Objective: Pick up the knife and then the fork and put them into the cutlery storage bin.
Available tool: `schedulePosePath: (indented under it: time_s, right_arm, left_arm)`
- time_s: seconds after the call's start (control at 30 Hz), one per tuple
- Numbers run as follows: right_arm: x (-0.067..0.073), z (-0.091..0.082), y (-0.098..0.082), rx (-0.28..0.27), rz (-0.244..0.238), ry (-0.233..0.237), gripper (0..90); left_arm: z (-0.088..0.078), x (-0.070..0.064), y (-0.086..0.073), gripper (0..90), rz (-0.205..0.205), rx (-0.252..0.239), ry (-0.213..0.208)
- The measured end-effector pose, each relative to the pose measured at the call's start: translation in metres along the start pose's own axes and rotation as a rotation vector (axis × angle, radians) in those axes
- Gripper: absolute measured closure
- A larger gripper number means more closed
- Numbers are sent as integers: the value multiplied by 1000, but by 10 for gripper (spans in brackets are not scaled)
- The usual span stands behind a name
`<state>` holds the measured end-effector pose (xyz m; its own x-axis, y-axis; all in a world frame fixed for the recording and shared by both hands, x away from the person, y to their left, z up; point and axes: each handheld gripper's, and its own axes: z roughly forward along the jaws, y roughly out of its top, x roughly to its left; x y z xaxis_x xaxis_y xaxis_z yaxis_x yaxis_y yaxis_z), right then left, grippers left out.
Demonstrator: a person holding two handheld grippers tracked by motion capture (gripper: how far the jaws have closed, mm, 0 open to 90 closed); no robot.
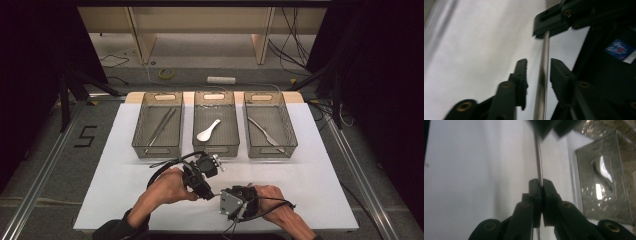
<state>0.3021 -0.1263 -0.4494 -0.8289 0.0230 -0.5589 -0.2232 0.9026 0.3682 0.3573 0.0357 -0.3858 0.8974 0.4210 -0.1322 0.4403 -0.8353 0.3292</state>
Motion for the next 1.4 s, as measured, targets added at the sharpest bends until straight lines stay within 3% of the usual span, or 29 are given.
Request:
schedulePosePath:
  time_s: [0.07,0.1,0.2,0.27,0.43,0.6,0.7,0.83,0.9,1.0,1.23,1.4]
  right_arm:
    - [-3,-2,-8,23,11,2,883]
    - [-3,-2,-12,12,42,-8,883]
    - [-13,-6,-24,41,106,-27,883]
    - [-21,-10,-32,61,154,-41,883]
    - [-45,-25,-52,47,304,-88,883]
    - [-80,-42,-75,10,499,-131,883]
    - [-105,-50,-88,-16,626,-156,883]
    - [-145,-55,-99,-24,757,-200,883]
    - [-165,-52,-105,-32,834,-199,883]
    - [-187,-44,-113,-18,913,-201,883]
    - [-212,-20,-131,12,1040,-162,882]
    - [-221,-5,-138,43,1091,-152,883]
  left_arm:
    - [-6,3,-3,472,-24,-57,37]
    - [-10,5,-5,436,-43,-94,47]
    - [-19,9,-16,323,-76,-220,104]
    - [-26,12,-26,267,-102,-301,119]
    - [-40,25,-62,210,-191,-488,182]
    - [-47,43,-99,204,-293,-663,204]
    - [-43,48,-117,187,-319,-719,231]
    - [-40,50,-136,166,-335,-786,260]
    - [-41,49,-142,160,-341,-806,265]
    - [-43,49,-150,157,-327,-809,274]
    - [-44,48,-161,157,-316,-830,304]
    - [-44,47,-162,157,-315,-834,308]
